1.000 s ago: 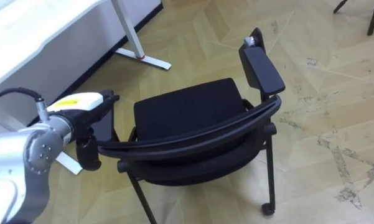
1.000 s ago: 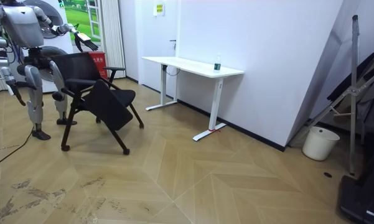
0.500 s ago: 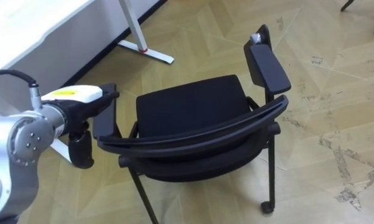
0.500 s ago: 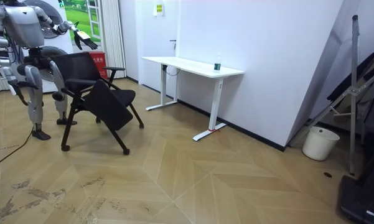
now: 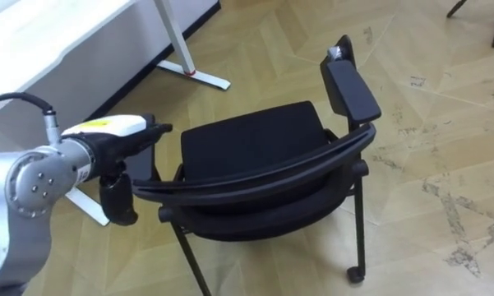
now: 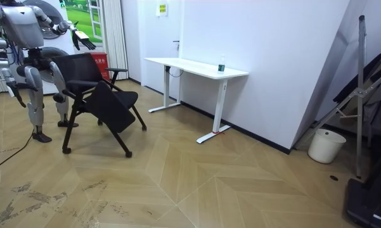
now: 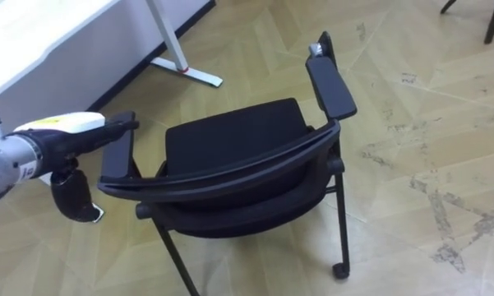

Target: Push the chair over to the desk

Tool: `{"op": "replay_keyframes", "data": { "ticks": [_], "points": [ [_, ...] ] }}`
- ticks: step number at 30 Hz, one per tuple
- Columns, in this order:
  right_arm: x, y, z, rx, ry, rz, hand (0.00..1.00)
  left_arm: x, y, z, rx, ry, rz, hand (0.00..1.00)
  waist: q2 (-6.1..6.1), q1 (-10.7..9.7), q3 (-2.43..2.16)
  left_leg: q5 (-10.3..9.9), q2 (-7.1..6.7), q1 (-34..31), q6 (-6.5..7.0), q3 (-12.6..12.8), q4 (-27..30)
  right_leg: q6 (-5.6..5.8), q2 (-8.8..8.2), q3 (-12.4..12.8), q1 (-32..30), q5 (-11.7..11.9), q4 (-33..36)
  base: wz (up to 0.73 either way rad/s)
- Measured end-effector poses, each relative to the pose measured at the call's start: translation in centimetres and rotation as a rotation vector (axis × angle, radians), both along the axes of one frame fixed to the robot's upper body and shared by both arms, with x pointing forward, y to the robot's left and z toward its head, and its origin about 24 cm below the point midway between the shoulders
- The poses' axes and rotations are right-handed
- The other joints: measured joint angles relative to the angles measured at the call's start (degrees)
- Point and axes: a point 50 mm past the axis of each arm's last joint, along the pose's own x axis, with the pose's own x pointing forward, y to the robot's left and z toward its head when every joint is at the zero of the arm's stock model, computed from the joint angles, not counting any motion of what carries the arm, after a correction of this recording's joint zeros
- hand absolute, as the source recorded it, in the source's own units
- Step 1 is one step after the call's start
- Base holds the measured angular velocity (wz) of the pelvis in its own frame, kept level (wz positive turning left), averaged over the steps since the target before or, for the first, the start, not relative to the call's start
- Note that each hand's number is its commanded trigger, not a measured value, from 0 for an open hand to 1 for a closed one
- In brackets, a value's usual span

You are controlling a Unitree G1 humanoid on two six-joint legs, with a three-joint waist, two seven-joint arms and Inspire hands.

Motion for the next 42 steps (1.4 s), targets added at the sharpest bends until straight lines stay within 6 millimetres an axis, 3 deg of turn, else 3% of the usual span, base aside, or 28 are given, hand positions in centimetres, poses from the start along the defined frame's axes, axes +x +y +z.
{"op": "replay_keyframes", "data": {
  "ticks": [4,11,21,29,32,35,42],
  "points": [
    [-0.1,0.0,0.0,-0.004,-0.001,-0.025,0.00,0.0,-0.4,-0.2,-0.020,0.006,-0.003,0.00,-0.30,-0.13,0.19,0.00,0.00,-0.08,0.00,0.06,0.00,-0.01,0.00,0.05,-0.24,0.01,0.00,-0.01],
    [0.1,0.0,0.0,-0.016,0.004,-0.017,0.00,-0.2,-2.2,-1.5,-0.061,0.029,-0.061,0.00,-0.24,-0.37,0.12,0.00,-0.05,0.00,0.00,0.08,-0.34,-0.05,0.01,-0.12,-0.14,0.03,0.00,0.00],
    [0.1,0.1,0.0,-0.017,0.004,-0.011,0.00,-0.1,-2.3,-2.7,-0.105,0.050,-0.043,0.00,-0.33,-1.75,0.14,0.00,-0.03,0.89,-0.01,0.25,-0.50,-0.07,-0.02,0.36,0.12,0.05,0.47,-0.02],
    [0.6,0.6,-0.2,-0.007,0.000,0.005,0.00,-0.1,-3.3,-5.3,-0.160,0.137,-0.026,0.00,-2.34,-1.70,0.10,0.01,-0.02,2.04,0.01,0.32,-0.53,-0.03,0.07,1.93,0.31,0.01,0.67,-0.07],
    [0.7,0.7,-0.2,-0.006,-0.004,-0.003,0.00,-0.1,-3.6,-6.0,-0.161,0.153,-0.027,0.00,-2.29,-1.86,0.07,0.01,0.00,1.90,0.01,0.32,-0.44,-0.05,0.10,2.28,-0.01,0.03,0.84,-0.04],
    [0.8,0.7,-0.2,-0.015,0.000,0.006,0.00,-0.1,-3.7,-6.6,-0.156,0.161,-0.024,0.00,-1.74,-2.06,-0.26,0.01,0.00,1.94,0.01,0.32,-0.43,-0.05,0.14,2.50,-0.06,0.03,0.82,-0.03],
    [1.4,0.7,-0.1,-0.024,-0.020,0.030,0.00,-0.1,-3.7,-7.4,-0.143,0.167,-0.012,0.00,-1.62,-3.26,-0.20,0.01,-0.02,1.99,0.01,0.32,-0.53,-0.10,0.21,2.94,0.14,0.06,0.80,0.00]
  ]
}}
